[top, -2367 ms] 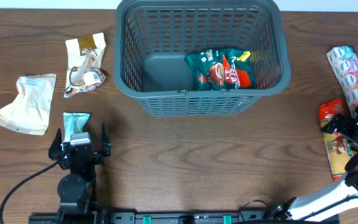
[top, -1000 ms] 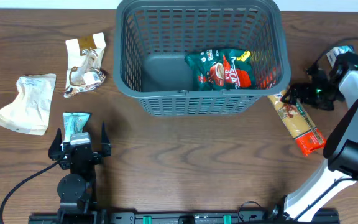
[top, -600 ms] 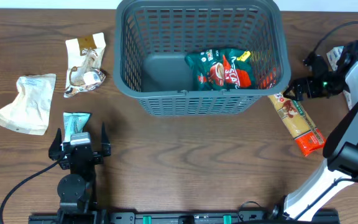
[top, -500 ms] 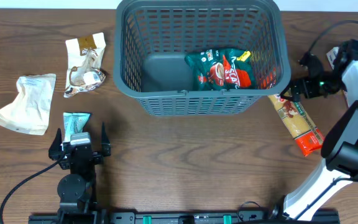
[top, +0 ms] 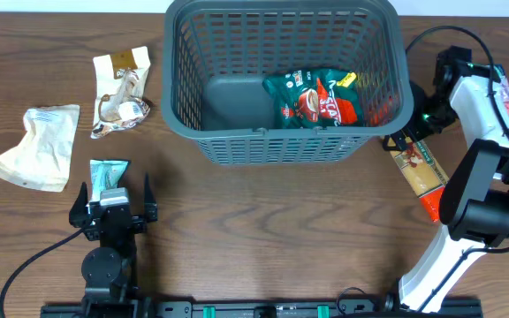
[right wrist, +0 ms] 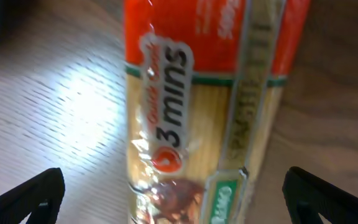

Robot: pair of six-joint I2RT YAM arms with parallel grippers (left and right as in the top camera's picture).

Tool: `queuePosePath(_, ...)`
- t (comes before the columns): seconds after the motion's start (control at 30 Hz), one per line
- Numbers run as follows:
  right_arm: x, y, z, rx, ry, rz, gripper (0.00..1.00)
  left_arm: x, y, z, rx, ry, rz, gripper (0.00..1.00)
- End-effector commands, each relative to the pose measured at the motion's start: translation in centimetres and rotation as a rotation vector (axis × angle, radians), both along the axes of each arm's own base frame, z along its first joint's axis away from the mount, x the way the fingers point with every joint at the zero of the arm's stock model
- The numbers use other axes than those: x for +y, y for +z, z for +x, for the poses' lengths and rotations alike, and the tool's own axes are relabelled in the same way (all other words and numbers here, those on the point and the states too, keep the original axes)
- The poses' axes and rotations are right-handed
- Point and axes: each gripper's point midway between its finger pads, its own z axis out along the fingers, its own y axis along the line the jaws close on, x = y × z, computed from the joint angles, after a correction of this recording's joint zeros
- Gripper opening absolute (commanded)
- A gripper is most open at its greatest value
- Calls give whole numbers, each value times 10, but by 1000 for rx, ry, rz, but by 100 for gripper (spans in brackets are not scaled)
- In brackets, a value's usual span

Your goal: Pack container

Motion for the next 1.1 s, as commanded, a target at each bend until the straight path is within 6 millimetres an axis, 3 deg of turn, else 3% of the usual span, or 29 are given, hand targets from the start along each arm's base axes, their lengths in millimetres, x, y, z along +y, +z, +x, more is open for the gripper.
queuePosePath(0.0,-15,-3,-4,32,-18,-94,99,4,-17,0,42,23,10,99)
queuePosePath(0.57,-13,-43,-29,80,-155,-83,98,4,-17,0,42,23,10,99)
queuePosePath(1.07,-21,-49,-33,78,-212,-76,95,4,-17,0,42,23,10,99)
